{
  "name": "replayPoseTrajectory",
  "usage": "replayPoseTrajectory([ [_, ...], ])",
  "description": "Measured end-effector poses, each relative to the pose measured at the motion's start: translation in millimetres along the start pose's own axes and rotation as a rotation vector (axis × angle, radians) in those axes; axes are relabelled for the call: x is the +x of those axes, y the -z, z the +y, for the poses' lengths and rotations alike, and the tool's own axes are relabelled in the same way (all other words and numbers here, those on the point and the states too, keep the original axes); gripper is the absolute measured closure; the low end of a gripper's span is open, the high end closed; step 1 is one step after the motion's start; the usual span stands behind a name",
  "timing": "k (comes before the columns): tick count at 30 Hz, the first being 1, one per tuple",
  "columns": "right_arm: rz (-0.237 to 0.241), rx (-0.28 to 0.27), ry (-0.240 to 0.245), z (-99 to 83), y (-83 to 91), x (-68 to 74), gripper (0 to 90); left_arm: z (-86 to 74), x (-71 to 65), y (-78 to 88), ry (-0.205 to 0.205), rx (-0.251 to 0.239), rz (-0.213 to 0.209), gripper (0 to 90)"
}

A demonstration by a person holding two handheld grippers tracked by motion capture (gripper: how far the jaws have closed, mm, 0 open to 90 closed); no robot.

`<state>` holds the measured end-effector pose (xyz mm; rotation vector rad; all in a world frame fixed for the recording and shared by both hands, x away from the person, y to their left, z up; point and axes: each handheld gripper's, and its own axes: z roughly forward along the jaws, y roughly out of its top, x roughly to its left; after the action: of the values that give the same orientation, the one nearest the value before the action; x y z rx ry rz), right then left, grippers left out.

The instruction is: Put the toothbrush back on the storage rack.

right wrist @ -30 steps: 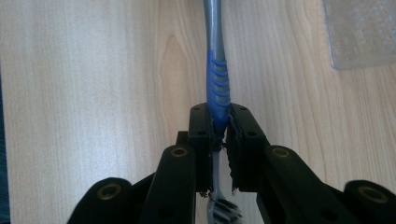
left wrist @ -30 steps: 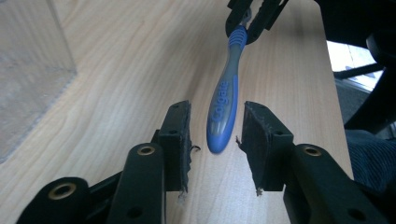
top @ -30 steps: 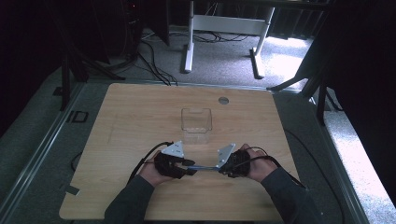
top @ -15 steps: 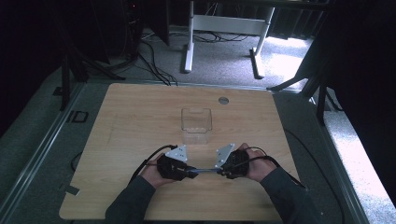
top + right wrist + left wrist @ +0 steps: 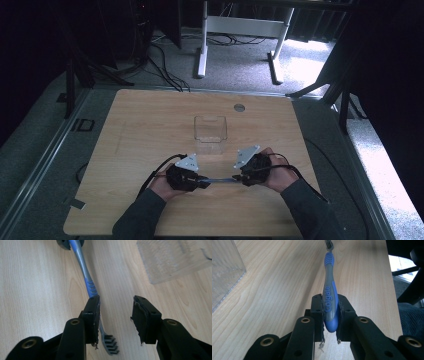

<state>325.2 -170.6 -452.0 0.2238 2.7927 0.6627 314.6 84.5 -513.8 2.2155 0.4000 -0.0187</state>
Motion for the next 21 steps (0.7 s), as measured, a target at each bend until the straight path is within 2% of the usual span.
replayPoseTrajectory([
  [7, -0.024, -0.027, -0.029, -7.4, 8.7, 1.1, 57.1, 0.5, 1.8, 5.4, 0.012, -0.026, 0.033, 78.9],
  [13, -0.026, -0.054, -0.049, -14.1, 14.0, 4.4, 57.4, 0.5, 2.0, 9.0, 0.015, -0.045, 0.055, 79.0],
  [21, -0.031, -0.060, -0.072, -24.5, 8.8, 14.6, 60.5, 0.4, 4.3, 14.0, 0.030, -0.073, 0.070, 79.0],
])
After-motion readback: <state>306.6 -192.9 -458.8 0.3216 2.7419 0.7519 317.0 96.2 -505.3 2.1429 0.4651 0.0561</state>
